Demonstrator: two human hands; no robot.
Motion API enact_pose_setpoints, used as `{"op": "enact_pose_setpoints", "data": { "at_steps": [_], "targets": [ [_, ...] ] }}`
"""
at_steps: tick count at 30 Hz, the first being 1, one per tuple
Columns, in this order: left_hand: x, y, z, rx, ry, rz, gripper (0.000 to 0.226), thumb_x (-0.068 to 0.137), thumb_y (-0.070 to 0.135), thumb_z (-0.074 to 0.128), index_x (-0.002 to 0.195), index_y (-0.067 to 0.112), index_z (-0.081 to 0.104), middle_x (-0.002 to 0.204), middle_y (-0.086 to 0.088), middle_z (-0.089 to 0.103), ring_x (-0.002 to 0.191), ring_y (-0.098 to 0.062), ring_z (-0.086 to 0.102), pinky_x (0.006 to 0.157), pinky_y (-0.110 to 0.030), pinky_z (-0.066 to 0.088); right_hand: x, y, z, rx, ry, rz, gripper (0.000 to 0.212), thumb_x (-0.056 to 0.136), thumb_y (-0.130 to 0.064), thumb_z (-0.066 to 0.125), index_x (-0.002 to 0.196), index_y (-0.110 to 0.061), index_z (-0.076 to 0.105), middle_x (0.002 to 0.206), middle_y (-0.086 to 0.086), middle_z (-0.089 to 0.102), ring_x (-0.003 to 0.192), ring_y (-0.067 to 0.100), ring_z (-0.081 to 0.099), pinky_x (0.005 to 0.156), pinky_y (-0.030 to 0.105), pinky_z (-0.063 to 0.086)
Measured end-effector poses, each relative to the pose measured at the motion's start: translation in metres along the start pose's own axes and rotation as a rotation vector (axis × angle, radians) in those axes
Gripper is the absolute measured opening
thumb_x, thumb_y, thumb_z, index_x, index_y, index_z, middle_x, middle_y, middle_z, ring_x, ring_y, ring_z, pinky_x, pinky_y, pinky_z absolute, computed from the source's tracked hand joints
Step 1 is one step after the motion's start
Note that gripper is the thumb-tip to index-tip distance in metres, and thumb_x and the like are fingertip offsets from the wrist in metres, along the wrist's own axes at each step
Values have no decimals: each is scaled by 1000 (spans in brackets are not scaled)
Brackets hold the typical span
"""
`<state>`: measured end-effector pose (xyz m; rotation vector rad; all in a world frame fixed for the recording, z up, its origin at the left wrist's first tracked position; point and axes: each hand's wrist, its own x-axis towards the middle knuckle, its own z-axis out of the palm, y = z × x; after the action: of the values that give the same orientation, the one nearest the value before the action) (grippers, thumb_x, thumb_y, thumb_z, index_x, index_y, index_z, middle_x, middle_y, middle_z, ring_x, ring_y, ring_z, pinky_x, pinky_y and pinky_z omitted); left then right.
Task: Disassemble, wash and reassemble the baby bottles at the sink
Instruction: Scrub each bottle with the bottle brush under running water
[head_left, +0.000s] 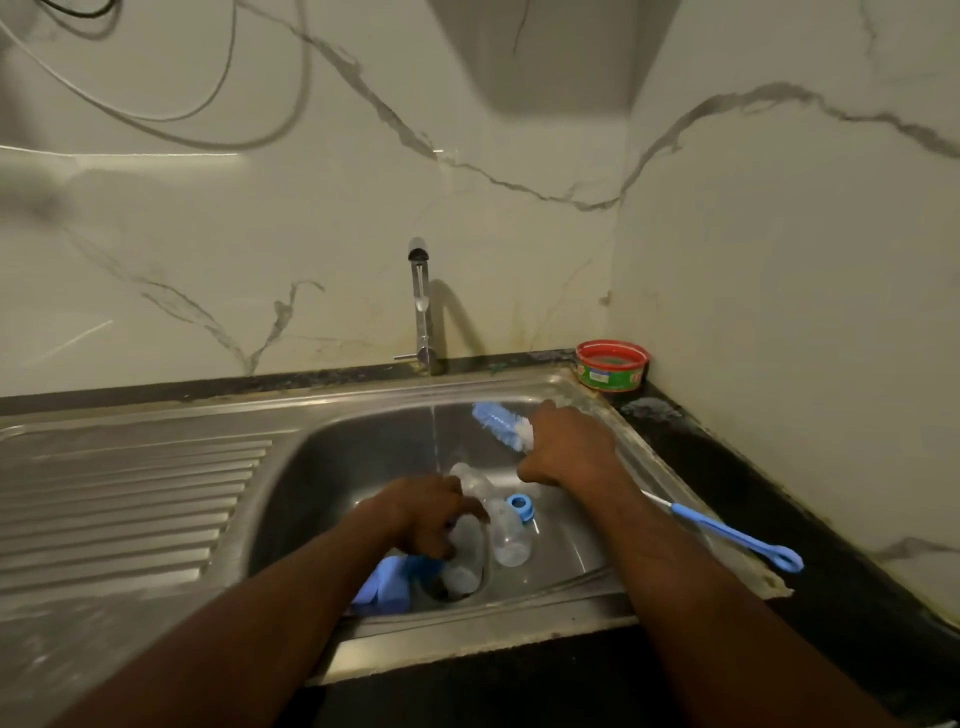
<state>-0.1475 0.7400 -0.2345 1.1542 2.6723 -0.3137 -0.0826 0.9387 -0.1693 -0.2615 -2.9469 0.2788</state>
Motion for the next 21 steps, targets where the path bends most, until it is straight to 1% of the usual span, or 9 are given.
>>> {"op": "enact_pose_setpoints", "data": {
  "at_steps": [1,3,5,7,11,15,17,18,21],
  "targets": [
    [-1,2,1,25,-56,22,79,86,36,73,150,46,29,151,0,36,135,-25,40,107,-46,42,0,0,-1,12,8,-9,56,77,-41,77,125,-19,55,115,2,65,98,19,61,76,31,46],
    [-3,4,6,70,-83,18,91,82,32,79,151,50,22,155,-1,30,138,-26,37,107,-45,41,0,-2,-2,22,26,-36,45,81,-37,75,120,-20,59,113,2,67,98,19,63,73,30,43],
    [-5,6,5,93,-55,14,89,82,29,80,149,48,27,156,1,30,136,-25,39,107,-43,42,-2,-5,-2,1,61,-60,37,85,-33,73,119,-21,61,113,2,67,99,20,64,72,30,41],
    [-5,8,5,127,-33,26,83,83,28,80,148,46,32,156,2,31,136,-25,41,107,-43,42,-2,-7,-2,-42,102,-65,37,89,-28,70,124,-24,59,117,3,65,104,22,63,74,31,42],
    [-3,4,9,187,-20,46,88,78,30,84,144,55,32,153,2,30,133,-27,42,107,-47,43,-1,-8,-6,-48,196,-27,37,95,-26,62,131,-34,56,120,2,66,107,23,64,75,34,43],
    [4,3,9,249,60,148,77,81,34,81,143,49,39,147,-2,34,130,-30,43,103,-48,42,0,-10,-6,-49,236,45,35,98,-27,59,132,-28,52,118,3,66,106,23,64,78,35,47],
    [7,2,9,198,109,187,69,81,40,80,141,43,45,145,0,37,128,-27,43,101,-46,41,1,-12,-5,-27,253,108,35,96,-28,63,129,-24,54,113,2,67,100,21,65,80,34,53],
    [8,1,9,135,141,198,65,82,44,79,139,39,48,143,1,40,126,-25,44,101,-44,41,2,-13,-7,-9,276,133,33,95,-31,63,125,-23,55,109,2,67,96,19,65,78,34,54],
    [3,-7,4,-227,214,171,58,86,50,75,133,28,51,133,1,54,117,-18,53,98,-37,46,3,-13,-11,43,363,162,40,94,-50,57,120,-20,53,106,2,66,92,19,65,67,31,48]
  ]
}}
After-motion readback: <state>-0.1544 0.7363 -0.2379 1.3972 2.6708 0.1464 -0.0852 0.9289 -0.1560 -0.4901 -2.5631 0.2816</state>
